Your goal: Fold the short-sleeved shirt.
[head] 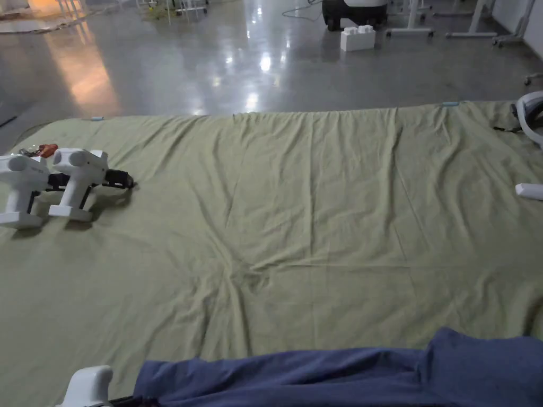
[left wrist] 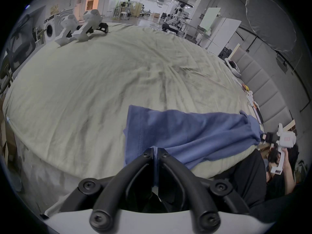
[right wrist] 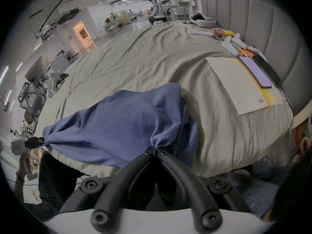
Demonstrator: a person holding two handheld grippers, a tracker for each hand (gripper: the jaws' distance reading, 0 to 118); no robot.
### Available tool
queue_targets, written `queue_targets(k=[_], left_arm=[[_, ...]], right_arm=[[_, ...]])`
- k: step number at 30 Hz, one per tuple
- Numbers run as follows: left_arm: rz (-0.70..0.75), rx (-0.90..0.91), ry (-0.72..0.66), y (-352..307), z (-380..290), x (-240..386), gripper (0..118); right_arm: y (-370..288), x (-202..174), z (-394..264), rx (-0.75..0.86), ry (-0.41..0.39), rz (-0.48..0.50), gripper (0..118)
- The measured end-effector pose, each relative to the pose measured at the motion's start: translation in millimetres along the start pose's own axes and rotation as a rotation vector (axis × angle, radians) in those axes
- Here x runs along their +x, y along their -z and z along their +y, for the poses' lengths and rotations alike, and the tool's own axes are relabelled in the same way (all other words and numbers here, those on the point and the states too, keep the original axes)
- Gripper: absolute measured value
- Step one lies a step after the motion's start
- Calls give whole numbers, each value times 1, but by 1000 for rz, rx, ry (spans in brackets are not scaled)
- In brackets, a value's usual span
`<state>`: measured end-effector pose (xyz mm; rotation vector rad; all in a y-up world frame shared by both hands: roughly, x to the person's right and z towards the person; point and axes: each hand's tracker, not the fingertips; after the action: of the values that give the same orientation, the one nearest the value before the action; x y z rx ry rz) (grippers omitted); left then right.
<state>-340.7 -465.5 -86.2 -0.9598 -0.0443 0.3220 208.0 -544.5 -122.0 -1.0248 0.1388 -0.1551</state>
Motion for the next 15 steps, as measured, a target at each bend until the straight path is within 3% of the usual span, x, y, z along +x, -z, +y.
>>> queue_targets(k=[8,11,12,13,14,15], left_arm=[[3,95,-48,-14,14,-10,7],[38,106,2,-3,8,2,17],[51,110,5,1,7,3,33],[77,105,-1,5,7,3,73],[88,88,-1,5,9,4,107],[85,126,-11,-5,6,4,109]], right_arm=[[-2,18,-2,17,53,-31,3],[8,13,-5,16,13,-42,3],[11,12,-6,18,-1,-47,4],[12,13,-8,16,-18,-49,16],[10,14,-8,16,-20,-56,48],[8,18,-12,19,-14,-54,75]])
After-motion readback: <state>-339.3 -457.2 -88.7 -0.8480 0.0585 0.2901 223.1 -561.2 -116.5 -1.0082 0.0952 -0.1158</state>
